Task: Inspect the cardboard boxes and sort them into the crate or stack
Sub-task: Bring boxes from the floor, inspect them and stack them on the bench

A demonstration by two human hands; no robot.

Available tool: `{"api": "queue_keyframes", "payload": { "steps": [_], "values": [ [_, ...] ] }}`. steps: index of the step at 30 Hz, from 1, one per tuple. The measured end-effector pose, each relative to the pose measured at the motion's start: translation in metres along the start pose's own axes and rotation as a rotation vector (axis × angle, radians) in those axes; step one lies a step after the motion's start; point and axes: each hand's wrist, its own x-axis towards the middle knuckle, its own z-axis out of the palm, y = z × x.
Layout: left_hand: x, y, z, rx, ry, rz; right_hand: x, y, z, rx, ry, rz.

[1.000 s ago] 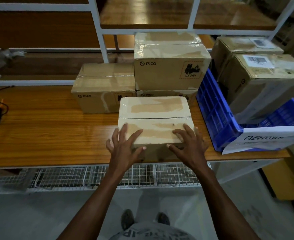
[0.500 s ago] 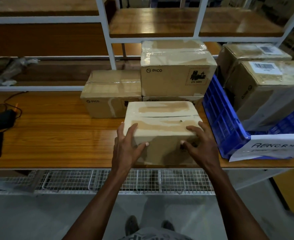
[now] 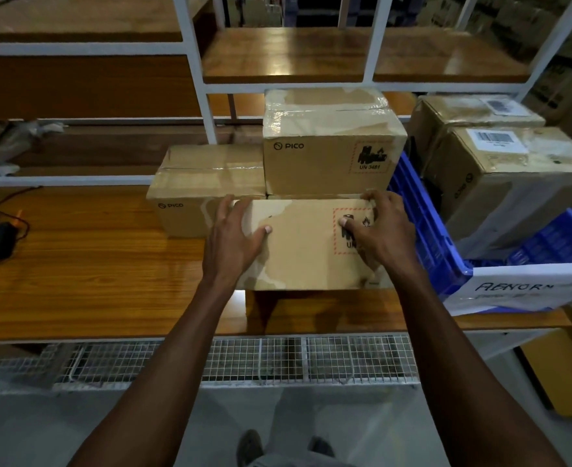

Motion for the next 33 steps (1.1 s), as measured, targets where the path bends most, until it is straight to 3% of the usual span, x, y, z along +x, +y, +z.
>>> {"api": "queue_keyframes", "payload": {
  "steps": [9, 21, 29, 33],
  "values": [
    [0.056, 0.007, 0.008, 0.124, -0.152, -0.059, 0.047, -0.01, 0.009, -0.112, -0.054, 0.001],
    [0.089, -0.012, 0.028, 0.219, -0.339, -0.126, 0.081, 0.005, 0.032, -0.236, -0.272, 0.142],
    [0.087, -0.007, 0.03, 0.277, -0.351, -0.173, 0.067, -0.011, 0.04, -0.446, -0.327, 0.082],
    [0.063, 0.025, 0.036, 0.443, -0.327, -0.033, 0.064, -0.006, 0.034, -0.423, -0.331, 0.086]
  ]
}}
